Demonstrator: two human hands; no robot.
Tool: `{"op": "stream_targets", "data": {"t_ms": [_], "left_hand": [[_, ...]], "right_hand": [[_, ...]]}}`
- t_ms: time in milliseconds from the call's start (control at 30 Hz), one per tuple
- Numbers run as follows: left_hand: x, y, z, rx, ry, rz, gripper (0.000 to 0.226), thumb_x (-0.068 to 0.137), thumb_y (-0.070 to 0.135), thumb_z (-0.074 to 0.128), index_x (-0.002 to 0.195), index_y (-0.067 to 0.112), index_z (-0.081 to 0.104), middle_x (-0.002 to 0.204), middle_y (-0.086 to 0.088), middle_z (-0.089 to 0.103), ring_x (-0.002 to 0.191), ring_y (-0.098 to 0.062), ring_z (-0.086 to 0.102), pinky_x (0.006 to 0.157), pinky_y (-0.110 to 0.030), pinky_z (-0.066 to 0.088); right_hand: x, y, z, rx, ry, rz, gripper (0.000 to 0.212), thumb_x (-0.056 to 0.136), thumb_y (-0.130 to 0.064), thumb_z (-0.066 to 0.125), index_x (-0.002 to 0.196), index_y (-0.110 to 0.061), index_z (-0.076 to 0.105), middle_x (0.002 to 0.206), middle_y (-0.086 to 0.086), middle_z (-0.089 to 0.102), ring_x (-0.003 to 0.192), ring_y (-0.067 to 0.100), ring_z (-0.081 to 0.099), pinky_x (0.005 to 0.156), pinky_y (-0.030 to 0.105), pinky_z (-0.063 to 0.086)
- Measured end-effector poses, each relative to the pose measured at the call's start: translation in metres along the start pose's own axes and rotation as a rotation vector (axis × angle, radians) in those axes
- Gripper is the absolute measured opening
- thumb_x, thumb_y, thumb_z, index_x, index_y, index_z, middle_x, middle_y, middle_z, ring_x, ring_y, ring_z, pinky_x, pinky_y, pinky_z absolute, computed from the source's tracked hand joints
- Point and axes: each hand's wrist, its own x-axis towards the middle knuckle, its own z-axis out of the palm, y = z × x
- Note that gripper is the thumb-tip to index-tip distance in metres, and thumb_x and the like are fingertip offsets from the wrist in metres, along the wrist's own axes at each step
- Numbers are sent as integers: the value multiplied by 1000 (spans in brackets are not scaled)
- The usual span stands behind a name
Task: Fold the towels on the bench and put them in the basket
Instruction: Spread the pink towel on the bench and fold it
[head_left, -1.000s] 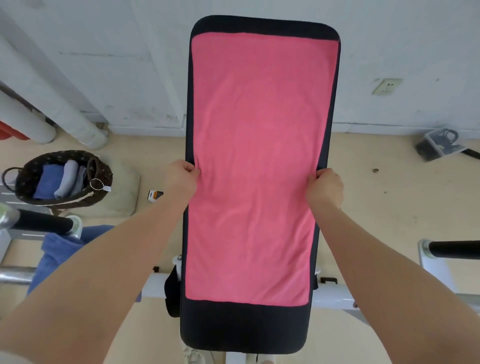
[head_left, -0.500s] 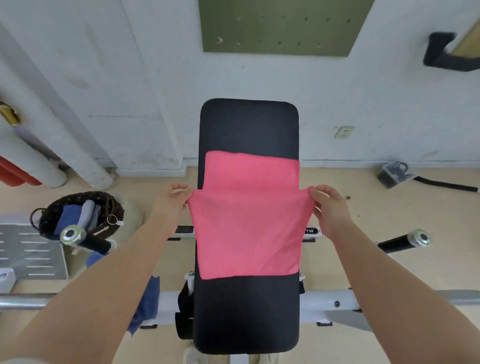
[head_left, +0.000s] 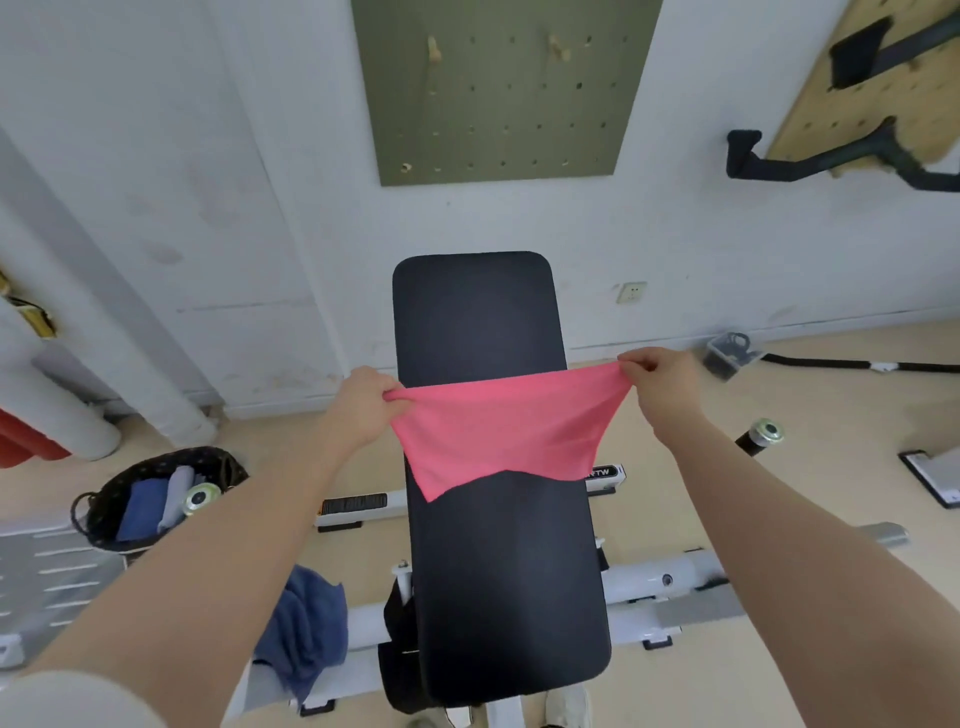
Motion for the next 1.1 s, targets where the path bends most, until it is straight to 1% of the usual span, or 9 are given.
{"op": "stream_targets", "data": {"t_ms": [133,233,300,400,567,767,867,967,1100], "left_hand": [[-11,-7,7,-475,-109,-110,6,84,12,65,89,12,64,91,3,59,96,-14,51,85,-17,39],[-16,-11,12,-949,-227,-276,12,88,6,56,96,10,64,81,4,73,83,-14,66,75,-23,55],[-17,-10,17,-1072,-273,-371,16,92,5,49,100,9,62,78,4,74,72,-8,69,64,-22,56],[-15,-9,29,-1097,-306,-456,15,94,9,47,98,10,62,75,4,73,68,-7,68,67,-23,51],[16,-16,55,-971,-117,-518,22,94,15,51,114,7,57,104,-1,65,89,-11,60,90,-27,44],[67,-43,85,-697,111,-544,11,92,8,55,96,3,64,88,-9,60,85,-18,53,65,-16,41],[104,-56,85,-628,136,-629,16,92,14,54,78,10,60,78,-8,54,78,-19,48,68,-26,39],[138,-62,85,-615,137,-612,20,95,21,51,81,10,60,82,-9,53,79,-18,49,73,-27,37],[177,-61,80,-580,307,-507,23,89,16,56,66,9,55,66,-9,47,64,-18,41,56,-24,31]], "right_hand": [[-10,23,-7,-110,33,-16,16,87,-8,50,88,-12,66,101,13,64,92,22,55,84,32,43],[-21,29,-12,226,-24,147,21,89,-3,42,76,-13,55,88,2,53,83,14,46,74,24,35],[-23,34,-15,349,-11,202,17,81,-8,44,66,-16,47,70,-1,40,68,13,34,61,25,26],[-22,37,-18,385,6,279,1,63,-18,44,62,-18,45,64,-1,35,61,12,29,57,28,20],[15,52,-3,316,-79,294,29,87,2,44,64,-15,51,64,-2,42,59,11,34,56,23,26],[72,83,50,95,-214,292,28,87,4,49,68,-13,60,64,3,52,49,15,40,41,16,34],[106,85,77,84,-160,320,21,88,1,48,78,-11,61,71,6,57,56,22,50,44,22,43],[140,79,102,62,-94,285,19,87,-1,47,84,-11,63,69,3,58,58,21,56,54,29,52],[187,78,129,169,-31,259,22,87,2,46,78,-13,59,74,8,61,49,7,60,62,24,55]]}}
